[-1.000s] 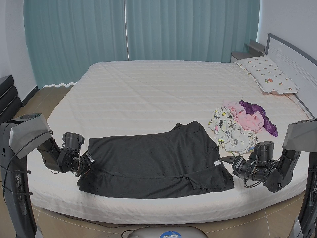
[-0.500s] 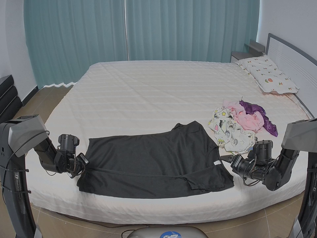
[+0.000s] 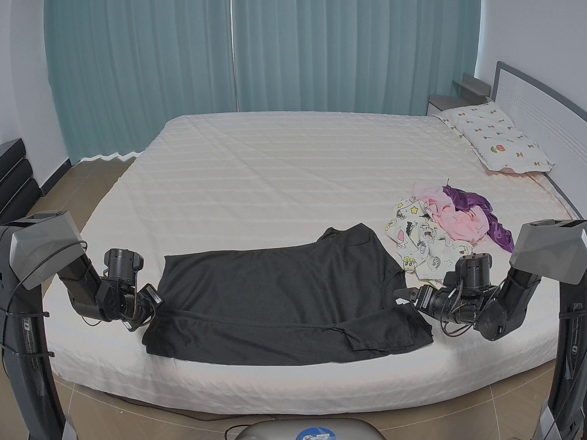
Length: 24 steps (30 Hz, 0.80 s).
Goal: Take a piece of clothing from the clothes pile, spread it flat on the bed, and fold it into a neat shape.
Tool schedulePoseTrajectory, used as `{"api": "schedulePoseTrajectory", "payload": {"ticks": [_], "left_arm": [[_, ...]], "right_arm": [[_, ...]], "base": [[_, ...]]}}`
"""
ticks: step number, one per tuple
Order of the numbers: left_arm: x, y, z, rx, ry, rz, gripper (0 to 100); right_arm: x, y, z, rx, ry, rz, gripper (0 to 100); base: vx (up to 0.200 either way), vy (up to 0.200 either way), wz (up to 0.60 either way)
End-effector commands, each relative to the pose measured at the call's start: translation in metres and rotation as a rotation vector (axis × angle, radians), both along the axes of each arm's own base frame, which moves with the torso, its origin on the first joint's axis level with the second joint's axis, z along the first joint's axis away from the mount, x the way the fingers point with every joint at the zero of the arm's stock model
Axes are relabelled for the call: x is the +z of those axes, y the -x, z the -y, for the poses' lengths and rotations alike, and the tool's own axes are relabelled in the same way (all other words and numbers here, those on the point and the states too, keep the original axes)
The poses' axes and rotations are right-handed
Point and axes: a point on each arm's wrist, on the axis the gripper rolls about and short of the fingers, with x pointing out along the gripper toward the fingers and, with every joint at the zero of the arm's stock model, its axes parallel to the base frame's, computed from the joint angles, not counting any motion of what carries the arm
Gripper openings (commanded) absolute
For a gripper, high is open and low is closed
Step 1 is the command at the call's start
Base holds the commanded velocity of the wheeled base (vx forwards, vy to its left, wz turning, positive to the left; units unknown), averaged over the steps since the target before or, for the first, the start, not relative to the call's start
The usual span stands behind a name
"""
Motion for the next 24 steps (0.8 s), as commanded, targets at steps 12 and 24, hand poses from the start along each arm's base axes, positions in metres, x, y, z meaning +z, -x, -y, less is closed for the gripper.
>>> {"api": "schedulePoseTrajectory", "payload": {"ticks": [12, 24], "left_arm": [[0.002, 0.002, 0.001, -0.004, 0.01, -0.001, 0], [0.001, 0.002, 0.001, -0.004, 0.01, -0.003, 0]], "right_arm": [[-0.032, -0.03, -0.009, 0.093, 0.038, -0.011, 100], [-0.027, -0.032, -0.004, 0.077, 0.036, -0.016, 0]], "base": [[0.0, 0.0, 0.0], [0.0, 0.0, 0.0]]}}
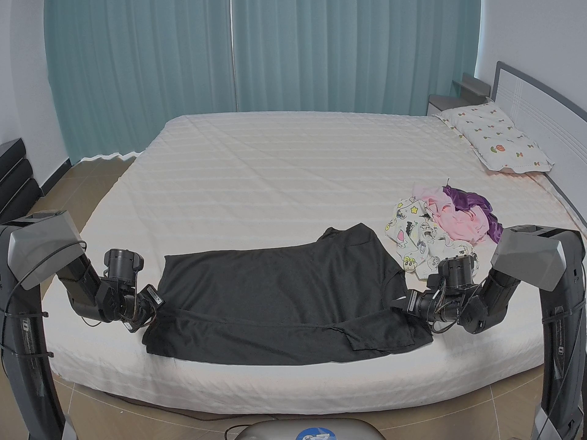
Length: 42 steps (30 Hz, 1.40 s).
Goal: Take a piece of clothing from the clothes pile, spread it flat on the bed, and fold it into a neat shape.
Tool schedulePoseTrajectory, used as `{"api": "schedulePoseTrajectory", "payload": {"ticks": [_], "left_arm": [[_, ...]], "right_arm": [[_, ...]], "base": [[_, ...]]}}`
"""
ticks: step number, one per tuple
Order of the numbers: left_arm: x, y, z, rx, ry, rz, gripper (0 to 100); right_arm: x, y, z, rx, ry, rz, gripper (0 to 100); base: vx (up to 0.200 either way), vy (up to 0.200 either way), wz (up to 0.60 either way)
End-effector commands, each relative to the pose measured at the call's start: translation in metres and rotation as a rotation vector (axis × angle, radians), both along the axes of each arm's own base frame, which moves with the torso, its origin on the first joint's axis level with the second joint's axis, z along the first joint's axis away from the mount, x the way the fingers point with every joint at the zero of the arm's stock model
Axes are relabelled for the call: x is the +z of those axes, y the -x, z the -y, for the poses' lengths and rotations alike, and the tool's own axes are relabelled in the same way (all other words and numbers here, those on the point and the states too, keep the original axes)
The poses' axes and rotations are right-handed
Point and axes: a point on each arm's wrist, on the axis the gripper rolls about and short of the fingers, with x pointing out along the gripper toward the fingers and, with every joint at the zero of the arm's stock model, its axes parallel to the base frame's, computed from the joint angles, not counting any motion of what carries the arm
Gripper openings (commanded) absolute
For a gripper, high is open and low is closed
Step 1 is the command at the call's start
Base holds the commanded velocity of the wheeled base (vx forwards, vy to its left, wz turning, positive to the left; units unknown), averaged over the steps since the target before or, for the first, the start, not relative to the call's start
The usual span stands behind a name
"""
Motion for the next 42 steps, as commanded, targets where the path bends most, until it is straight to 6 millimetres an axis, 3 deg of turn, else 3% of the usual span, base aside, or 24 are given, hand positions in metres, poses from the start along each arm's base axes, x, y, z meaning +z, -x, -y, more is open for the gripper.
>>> {"api": "schedulePoseTrajectory", "payload": {"ticks": [1, 10, 20, 26, 31, 42], "left_arm": [[0.0, 0.0, 0.0, 0.001, 0.0, -0.001, 0], [-0.001, 0.0, 0.0, 0.001, 0.0, -0.002, 0], [-0.003, 0.0, 0.0, 0.002, 0.001, -0.008, 0], [-0.002, 0.0, 0.0, 0.002, 0.001, -0.005, 0], [0.009, -0.004, -0.001, 0.057, 0.043, 0.043, 0], [0.029, 0.008, -0.001, 0.057, 0.048, 0.072, 0]], "right_arm": [[0.004, 0.0, 0.003, -0.009, -0.006, 0.013, 0], [0.03, -0.007, 0.013, -0.056, -0.04, 0.082, 0], [0.027, -0.009, 0.019, -0.076, -0.046, 0.09, 0], [0.012, -0.009, 0.019, -0.08, -0.037, 0.056, 0], [0.007, -0.009, 0.022, -0.091, -0.032, 0.048, 0], [0.013, -0.008, 0.022, -0.089, -0.041, 0.084, 0]], "base": [[0.0, 0.0, 0.0], [0.0, 0.0, 0.0], [0.0, 0.0, 0.0], [0.0, 0.0, 0.0], [0.0, 0.0, 0.0], [0.0, 0.0, 0.0]]}}
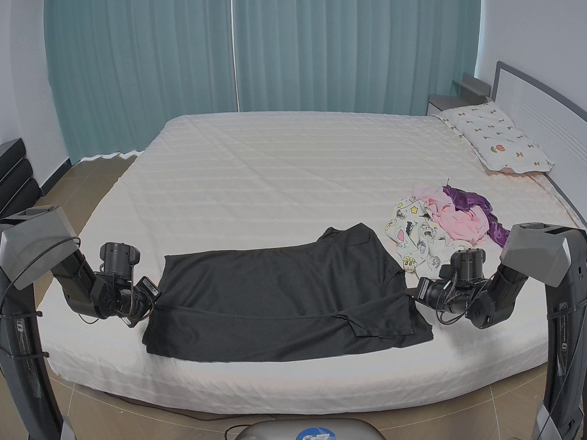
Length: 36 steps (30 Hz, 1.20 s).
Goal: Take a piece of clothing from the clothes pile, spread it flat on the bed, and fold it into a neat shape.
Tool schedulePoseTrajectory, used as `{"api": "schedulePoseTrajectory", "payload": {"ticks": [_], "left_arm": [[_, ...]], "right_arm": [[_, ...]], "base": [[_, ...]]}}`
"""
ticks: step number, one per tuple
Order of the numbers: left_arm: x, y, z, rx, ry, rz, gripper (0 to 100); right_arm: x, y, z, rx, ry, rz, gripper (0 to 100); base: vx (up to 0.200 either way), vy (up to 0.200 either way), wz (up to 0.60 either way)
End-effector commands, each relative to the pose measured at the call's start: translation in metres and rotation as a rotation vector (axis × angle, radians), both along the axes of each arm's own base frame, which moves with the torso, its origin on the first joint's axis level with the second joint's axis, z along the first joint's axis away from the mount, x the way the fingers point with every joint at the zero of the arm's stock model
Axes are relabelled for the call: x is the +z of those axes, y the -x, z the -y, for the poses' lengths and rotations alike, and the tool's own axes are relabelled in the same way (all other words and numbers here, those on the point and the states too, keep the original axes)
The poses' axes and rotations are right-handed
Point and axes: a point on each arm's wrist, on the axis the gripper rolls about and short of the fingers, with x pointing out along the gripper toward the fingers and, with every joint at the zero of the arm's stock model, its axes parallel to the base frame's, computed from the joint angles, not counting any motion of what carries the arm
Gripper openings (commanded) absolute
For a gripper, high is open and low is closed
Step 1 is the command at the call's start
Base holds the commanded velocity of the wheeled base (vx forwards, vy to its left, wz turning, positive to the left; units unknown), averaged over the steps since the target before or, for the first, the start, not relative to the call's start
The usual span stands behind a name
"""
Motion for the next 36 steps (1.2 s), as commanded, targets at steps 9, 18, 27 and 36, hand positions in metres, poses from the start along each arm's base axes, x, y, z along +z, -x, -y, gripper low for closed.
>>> {"api": "schedulePoseTrajectory", "payload": {"ticks": [9, 18, 27, 36], "left_arm": [[0.036, 0.019, 0.0, -0.005, -0.006, 0.061, 0], [0.05, 0.034, -0.002, -0.011, -0.018, 0.074, 0], [0.056, 0.047, 0.001, -0.045, -0.046, 0.069, 0], [0.031, 0.034, 0.001, -0.048, -0.043, 0.017, 0]], "right_arm": [[0.043, 0.034, 0.008, -0.012, -0.017, 0.126, 0], [0.065, 0.074, 0.014, -0.015, -0.025, 0.211, 0], [0.063, 0.087, 0.013, -0.003, -0.029, 0.234, 0], [0.045, 0.071, 0.011, -0.001, -0.025, 0.21, 0]], "base": [[0.0, 0.0, 0.0], [0.0, 0.0, 0.0], [0.0, 0.0, 0.0], [0.0, 0.0, 0.0]]}}
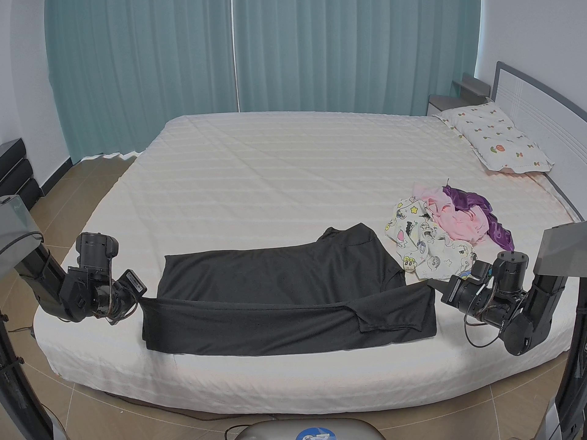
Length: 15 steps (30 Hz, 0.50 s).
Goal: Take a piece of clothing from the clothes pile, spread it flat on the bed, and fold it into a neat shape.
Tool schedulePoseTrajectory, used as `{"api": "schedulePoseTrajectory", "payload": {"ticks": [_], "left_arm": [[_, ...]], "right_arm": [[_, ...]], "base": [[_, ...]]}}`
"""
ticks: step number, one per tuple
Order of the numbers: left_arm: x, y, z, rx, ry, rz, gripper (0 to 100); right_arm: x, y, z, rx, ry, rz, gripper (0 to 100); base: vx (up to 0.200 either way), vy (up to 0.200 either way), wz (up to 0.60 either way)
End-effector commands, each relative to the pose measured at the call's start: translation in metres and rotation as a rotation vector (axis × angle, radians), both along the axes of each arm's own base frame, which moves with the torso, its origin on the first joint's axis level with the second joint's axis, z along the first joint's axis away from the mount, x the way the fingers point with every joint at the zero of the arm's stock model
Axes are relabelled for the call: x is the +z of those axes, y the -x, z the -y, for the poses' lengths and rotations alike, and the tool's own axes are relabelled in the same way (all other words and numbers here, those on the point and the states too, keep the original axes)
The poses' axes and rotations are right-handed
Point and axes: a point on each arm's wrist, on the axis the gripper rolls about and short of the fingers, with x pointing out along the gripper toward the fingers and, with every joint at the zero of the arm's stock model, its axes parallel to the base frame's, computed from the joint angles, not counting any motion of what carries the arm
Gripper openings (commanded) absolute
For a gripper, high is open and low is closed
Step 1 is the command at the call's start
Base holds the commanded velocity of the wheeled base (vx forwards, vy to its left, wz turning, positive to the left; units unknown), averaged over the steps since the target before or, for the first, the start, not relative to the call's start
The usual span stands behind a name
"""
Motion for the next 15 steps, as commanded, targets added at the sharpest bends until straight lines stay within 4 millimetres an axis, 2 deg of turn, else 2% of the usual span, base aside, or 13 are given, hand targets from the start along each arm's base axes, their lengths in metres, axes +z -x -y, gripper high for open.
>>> {"api": "schedulePoseTrajectory", "payload": {"ticks": [1, 2, 4, 5, 8, 15], "left_arm": [[-0.023, -0.014, 0.0, 0.002, 0.002, -0.048, 0], [-0.034, -0.02, -0.001, 0.006, 0.0, -0.07, 0], [-0.035, -0.021, -0.001, 0.007, -0.001, -0.071, 0], [-0.045, -0.027, -0.002, 0.013, -0.002, -0.088, 0], [-0.056, -0.034, -0.003, 0.016, -0.001, -0.1, 0], [-0.067, -0.049, 0.0, 0.01, -0.001, -0.095, 0]], "right_arm": [[-0.02, -0.016, -0.002, 0.0, 0.005, -0.026, 0], [-0.029, -0.023, -0.003, -0.001, 0.009, -0.045, 0], [-0.03, -0.024, -0.003, -0.001, 0.009, -0.049, 0], [-0.039, -0.03, -0.004, -0.002, 0.011, -0.069, 0], [-0.051, -0.037, -0.004, -0.004, 0.013, -0.079, 0], [-0.067, -0.052, -0.006, -0.006, 0.011, -0.082, 0]], "base": [[0.0, 0.0, 0.0], [0.0, 0.0, 0.0], [0.0, 0.0, 0.0], [0.0, 0.0, 0.0], [0.0, 0.0, 0.0], [0.0, 0.0, 0.0]]}}
